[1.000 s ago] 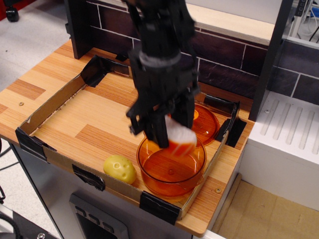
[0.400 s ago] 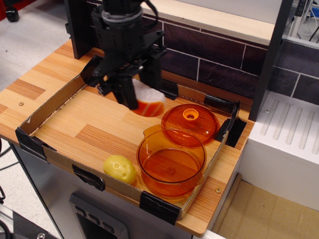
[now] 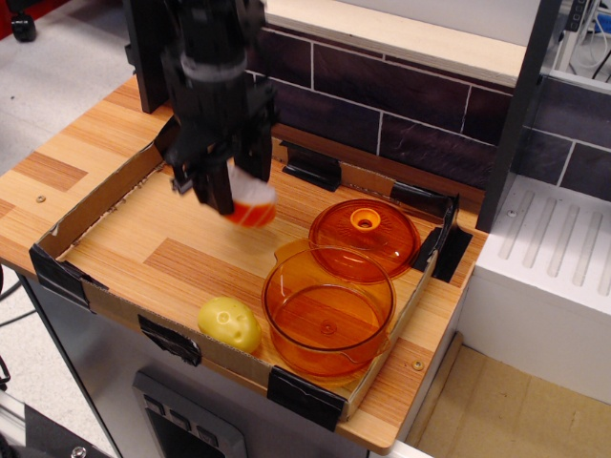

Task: Take sushi out of pot

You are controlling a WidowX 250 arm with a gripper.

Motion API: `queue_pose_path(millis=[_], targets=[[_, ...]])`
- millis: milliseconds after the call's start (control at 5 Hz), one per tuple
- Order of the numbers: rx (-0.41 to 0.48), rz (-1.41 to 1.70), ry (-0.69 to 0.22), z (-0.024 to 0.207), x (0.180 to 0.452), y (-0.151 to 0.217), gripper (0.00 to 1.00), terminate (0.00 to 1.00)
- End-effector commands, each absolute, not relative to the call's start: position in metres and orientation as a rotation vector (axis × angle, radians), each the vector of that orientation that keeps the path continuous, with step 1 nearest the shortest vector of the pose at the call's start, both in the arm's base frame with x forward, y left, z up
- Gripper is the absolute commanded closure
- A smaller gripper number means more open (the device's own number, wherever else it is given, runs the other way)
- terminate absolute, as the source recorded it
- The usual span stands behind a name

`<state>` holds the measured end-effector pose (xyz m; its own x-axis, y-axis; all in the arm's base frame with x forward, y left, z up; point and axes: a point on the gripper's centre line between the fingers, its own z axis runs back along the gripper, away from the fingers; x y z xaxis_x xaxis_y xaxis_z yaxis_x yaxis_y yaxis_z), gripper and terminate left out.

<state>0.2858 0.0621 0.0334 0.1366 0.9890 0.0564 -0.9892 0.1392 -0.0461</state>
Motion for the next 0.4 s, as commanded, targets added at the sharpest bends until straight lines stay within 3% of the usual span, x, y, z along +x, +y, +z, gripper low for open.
queue_pose_path(millis=[0, 200], targets=[[0.027, 1.471, -0.152, 0.0204, 0.3133, 0.0894, 1.0, 0.0], [0.034, 1.473, -0.143, 0.0186, 0.3129, 0.0912, 1.0, 0.0]])
